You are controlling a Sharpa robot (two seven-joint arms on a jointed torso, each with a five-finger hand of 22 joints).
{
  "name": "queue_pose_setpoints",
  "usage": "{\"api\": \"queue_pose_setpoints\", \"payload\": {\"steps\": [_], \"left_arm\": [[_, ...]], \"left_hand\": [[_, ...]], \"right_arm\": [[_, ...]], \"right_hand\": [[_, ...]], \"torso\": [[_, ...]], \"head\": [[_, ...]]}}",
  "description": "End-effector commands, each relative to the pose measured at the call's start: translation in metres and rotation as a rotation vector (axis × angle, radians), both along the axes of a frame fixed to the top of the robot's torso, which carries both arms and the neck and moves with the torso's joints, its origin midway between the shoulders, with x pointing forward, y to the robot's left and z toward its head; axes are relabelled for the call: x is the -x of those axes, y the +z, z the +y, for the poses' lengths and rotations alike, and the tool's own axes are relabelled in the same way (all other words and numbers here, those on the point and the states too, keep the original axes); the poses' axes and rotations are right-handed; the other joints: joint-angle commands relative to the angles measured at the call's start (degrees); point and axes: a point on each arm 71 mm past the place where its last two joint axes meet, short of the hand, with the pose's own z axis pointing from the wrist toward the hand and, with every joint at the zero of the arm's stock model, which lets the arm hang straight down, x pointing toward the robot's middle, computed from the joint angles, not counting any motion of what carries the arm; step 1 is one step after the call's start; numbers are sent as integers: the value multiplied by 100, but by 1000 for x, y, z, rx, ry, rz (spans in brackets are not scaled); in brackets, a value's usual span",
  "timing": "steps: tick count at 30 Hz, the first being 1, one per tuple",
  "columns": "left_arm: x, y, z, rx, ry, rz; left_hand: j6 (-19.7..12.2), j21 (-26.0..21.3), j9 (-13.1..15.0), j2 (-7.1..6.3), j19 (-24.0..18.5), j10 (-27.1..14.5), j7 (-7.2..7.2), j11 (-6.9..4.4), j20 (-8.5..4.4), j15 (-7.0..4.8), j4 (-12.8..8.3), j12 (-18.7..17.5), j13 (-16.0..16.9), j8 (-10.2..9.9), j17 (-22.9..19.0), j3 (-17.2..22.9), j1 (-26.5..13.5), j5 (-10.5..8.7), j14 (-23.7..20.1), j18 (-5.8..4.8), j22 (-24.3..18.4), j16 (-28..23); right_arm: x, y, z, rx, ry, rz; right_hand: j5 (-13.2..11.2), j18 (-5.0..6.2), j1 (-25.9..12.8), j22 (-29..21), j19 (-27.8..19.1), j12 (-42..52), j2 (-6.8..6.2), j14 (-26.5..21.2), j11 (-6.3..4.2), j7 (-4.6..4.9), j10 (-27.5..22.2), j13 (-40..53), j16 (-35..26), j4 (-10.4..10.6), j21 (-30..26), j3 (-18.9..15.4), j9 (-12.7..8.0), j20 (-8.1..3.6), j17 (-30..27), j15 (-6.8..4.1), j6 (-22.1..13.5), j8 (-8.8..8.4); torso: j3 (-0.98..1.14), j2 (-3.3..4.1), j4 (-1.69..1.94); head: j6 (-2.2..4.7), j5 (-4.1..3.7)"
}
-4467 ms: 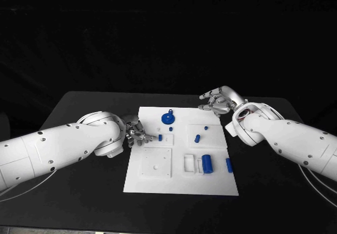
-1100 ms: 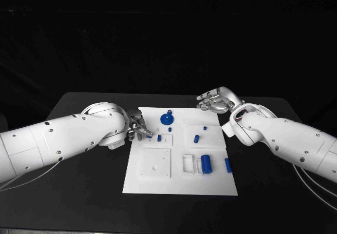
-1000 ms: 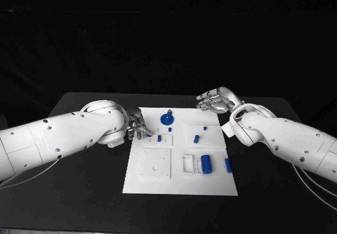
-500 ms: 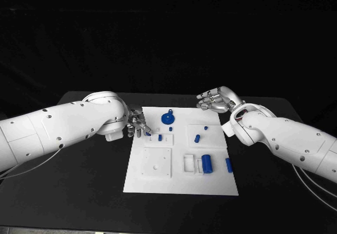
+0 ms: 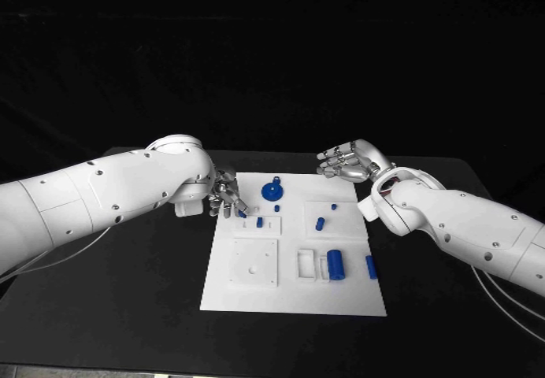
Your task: Assemble the parts on the task board
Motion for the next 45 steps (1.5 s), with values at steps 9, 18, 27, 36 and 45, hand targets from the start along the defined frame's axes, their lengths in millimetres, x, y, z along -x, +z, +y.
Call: {"api": "queue_pose_setpoints", "payload": {"steps": [9,18,27,36,45], "left_arm": [[1,-6,-6,-53,-24,-26],[5,-15,-7,-84,-28,-55],[7,-17,-8,-86,-31,-67],[9,-19,-11,-91,-44,-56],[11,-22,-12,-99,-54,-41]], "left_hand": [[-8,50,9,38,-16,312,-30,-55,8,-7,-1230,23,24,11,-7,1194,2,15,-24,29,113,50],[2,55,0,32,-1,313,-33,-60,3,-11,-1239,44,32,9,-4,1191,-2,24,-16,31,111,66],[11,54,-8,33,8,314,-37,-62,2,-14,-1237,57,33,10,-7,1188,-14,29,-12,33,110,71],[12,53,-10,32,11,314,-38,-62,1,-15,-1237,64,34,10,-8,1186,-19,28,-9,33,110,73],[17,49,-9,30,11,313,-39,-63,1,-15,-1242,68,31,11,-10,1186,-20,26,-12,31,110,74]], "right_arm": [[1,1,5,-6,28,-4],[1,1,5,-7,30,-4],[1,1,6,-7,33,-3],[1,1,6,-7,35,-1],[1,0,7,-6,36,1]], "right_hand": [[37,42,25,-5,-57,-20,3,-34,4,-13,-39,-3,-16,12,28,-59,-6,3,-8,10,-40,-38],[47,43,26,-5,-60,-20,8,-35,6,-12,-42,-3,-16,9,27,-66,-7,5,-8,12,-44,-39],[47,43,26,-5,-60,-20,8,-35,6,-12,-42,-3,-16,9,27,-66,-7,5,-8,12,-44,-39],[52,43,26,-5,-59,-19,10,-35,5,-13,-41,-3,-16,2,29,-81,-6,5,-8,14,-31,-37],[52,43,26,-5,-59,-19,10,-35,5,-13,-41,-3,-16,2,29,-81,-6,5,-8,14,-31,-37]], "torso": [[-6,1,-1],[-7,-4,7],[-8,-4,5],[0,-2,3],[-2,-4,2]], "head": [[-32,-20],[-54,-21],[-55,-16],[-60,-17],[-68,-20]]}}
